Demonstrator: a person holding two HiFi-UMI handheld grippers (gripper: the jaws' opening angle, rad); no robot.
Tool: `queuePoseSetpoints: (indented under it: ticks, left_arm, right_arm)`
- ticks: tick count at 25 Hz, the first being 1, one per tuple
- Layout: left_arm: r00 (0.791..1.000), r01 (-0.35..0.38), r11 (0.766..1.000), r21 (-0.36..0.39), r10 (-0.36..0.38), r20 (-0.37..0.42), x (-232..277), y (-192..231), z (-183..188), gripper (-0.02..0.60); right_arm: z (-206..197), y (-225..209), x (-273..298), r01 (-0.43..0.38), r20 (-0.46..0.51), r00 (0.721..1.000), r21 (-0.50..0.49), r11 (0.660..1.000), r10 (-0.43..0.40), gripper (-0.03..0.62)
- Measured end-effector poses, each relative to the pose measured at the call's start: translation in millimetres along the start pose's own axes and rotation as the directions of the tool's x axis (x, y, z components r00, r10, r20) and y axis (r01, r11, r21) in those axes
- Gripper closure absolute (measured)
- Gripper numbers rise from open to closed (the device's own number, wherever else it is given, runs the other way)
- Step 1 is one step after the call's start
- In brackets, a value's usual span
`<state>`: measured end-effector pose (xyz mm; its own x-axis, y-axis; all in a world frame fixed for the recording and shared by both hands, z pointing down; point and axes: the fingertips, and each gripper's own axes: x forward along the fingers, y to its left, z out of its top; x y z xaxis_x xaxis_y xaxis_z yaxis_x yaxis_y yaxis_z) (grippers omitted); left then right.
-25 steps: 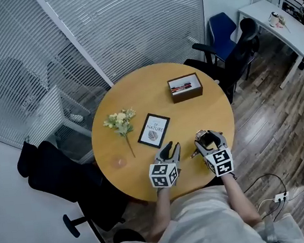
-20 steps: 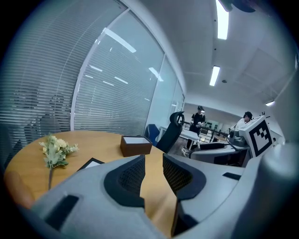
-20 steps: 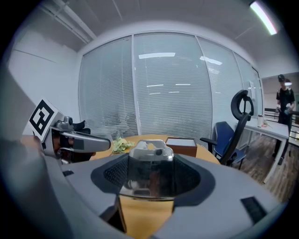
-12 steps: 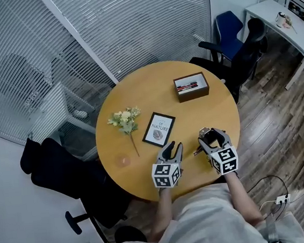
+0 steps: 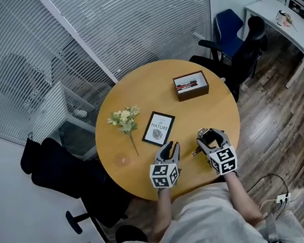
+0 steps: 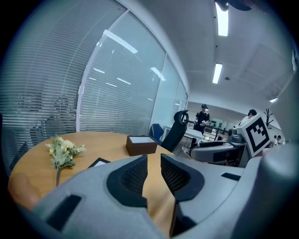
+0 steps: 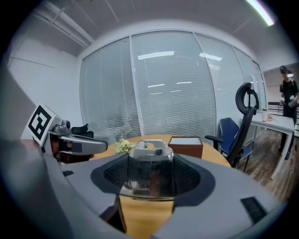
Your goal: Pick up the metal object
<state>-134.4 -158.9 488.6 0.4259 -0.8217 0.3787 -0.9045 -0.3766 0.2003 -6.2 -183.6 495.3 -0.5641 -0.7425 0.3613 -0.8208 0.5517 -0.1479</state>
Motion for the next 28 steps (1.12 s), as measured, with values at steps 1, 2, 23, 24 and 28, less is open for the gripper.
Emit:
queuePoseSetpoints:
  ticks: [1,2,23,24,28]
  left_arm:
    - [1.000,-0.001,1.000,0.002,0.001,0.004,0.0,-0.4,0.6,0.499]
    - [1.000,-0.003,1.000,0.004,0.003,0.007,-0.1,-0.6,1.1,0.512]
    - [1.000,-0.018,0.999,-0.027,0.018,0.008,-7.3,2.5,-2.0,0.571]
    - [1.000,-0.019,0.999,-0.031,0.019,0.008,-7.6,2.9,-2.4,0.571]
    - [1.000,-0.012,1.000,-0.027,0.012,0.007,-7.9,0.3,-2.3,0.571]
  right_arm:
    - [-0.2,0.0,-0.6,0.000,0.000,1.000,-0.001,1.000,0.000,0.312]
    - [-0.4,0.0,-1.1,0.000,0.000,1.000,-0.001,1.000,0.000,0.312]
    - [-5.3,-1.1,-4.7,-0.005,0.000,1.000,0.050,0.999,0.006,0.312]
    - [-6.0,-1.1,-4.8,-0.006,-0.001,1.000,0.051,0.999,0.006,0.312]
    - [-6.2,-1.0,-6.3,-0.004,-0.004,1.000,0.052,0.999,0.005,0.312]
